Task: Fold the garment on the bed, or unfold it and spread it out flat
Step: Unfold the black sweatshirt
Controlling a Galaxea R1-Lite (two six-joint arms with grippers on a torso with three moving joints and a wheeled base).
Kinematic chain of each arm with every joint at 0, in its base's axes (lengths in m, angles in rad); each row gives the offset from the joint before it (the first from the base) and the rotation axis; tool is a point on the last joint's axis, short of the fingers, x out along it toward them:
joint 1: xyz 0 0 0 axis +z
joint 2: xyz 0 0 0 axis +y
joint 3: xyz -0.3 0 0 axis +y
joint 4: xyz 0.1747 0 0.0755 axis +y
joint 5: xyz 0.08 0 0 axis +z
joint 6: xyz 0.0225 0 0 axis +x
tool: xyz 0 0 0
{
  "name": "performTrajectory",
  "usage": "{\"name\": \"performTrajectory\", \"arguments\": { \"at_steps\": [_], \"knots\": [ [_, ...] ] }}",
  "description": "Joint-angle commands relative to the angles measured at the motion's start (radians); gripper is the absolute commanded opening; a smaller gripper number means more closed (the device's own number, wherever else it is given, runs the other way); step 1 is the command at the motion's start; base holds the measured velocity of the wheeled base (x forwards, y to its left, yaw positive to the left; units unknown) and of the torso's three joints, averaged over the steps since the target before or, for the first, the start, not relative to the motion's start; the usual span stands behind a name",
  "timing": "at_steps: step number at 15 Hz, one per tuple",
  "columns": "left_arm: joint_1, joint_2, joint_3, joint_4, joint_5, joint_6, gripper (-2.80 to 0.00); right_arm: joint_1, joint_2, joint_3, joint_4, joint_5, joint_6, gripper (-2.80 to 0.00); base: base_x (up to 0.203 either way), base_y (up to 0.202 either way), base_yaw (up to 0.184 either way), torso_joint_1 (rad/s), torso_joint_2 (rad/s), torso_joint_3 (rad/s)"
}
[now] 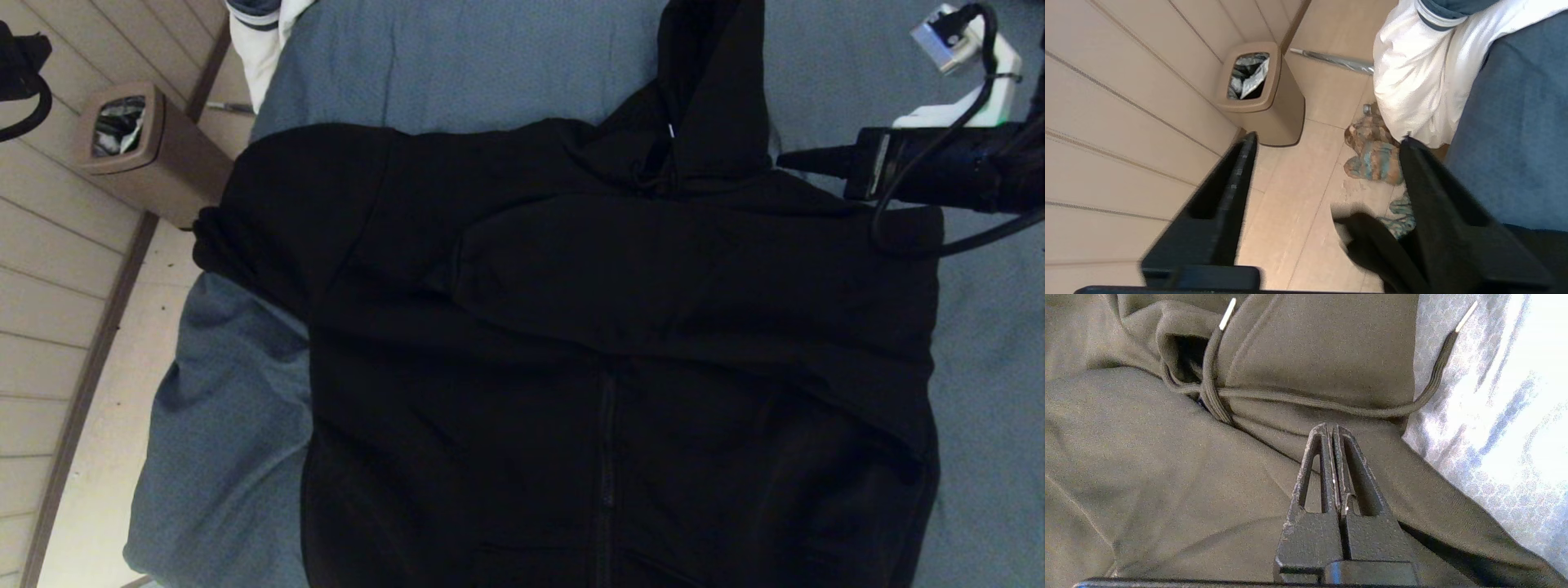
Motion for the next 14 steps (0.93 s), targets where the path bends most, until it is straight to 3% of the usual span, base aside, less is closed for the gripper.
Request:
{"name": "performTrajectory", "arguments": {
  "at_steps": [1, 3, 6, 9, 12, 14],
  "knots": [
    [-0.062, -0.011, 0.007, 0.012, 0.002, -0.005, 0.0, 0.001, 0.001, -0.024, 0.003, -0.002, 0.033, -2.8, 0.0, 0.0, 0.0, 0.0, 0.0, 0.0],
    [-0.16, -0.01, 0.011, 0.074, 0.001, -0.031, 0.0, 0.0, 0.01, -0.062, 0.025, -0.017, 0.091, -2.8, 0.0, 0.0, 0.0, 0.0, 0.0, 0.0],
    [-0.323, -0.003, -0.004, 0.194, -0.011, -0.105, 0.0, 0.0, 0.003, -0.075, 0.039, -0.026, 0.089, -2.8, 0.0, 0.0, 0.0, 0.0, 0.0, 0.0],
    [-0.438, 0.02, 0.009, 0.258, -0.019, -0.164, 0.0, 0.007, -0.016, -0.126, 0.178, -0.025, 0.104, -2.8, 0.0, 0.0, 0.0, 0.0, 0.0, 0.0],
    [-0.474, 0.066, 0.006, 0.252, -0.045, -0.231, 0.0, 0.115, 0.014, -0.268, 0.39, -0.043, 0.138, -2.8, 0.0, 0.0, 0.0, 0.0, 0.0, 0.0],
    [-0.487, 0.081, 0.009, 0.25, -0.116, -0.274, 0.0, 0.263, 0.077, -0.412, 0.509, -0.106, 0.141, -2.8, 0.0, 0.0, 0.0, 0.0, 0.0, 0.0]
  ]
}}
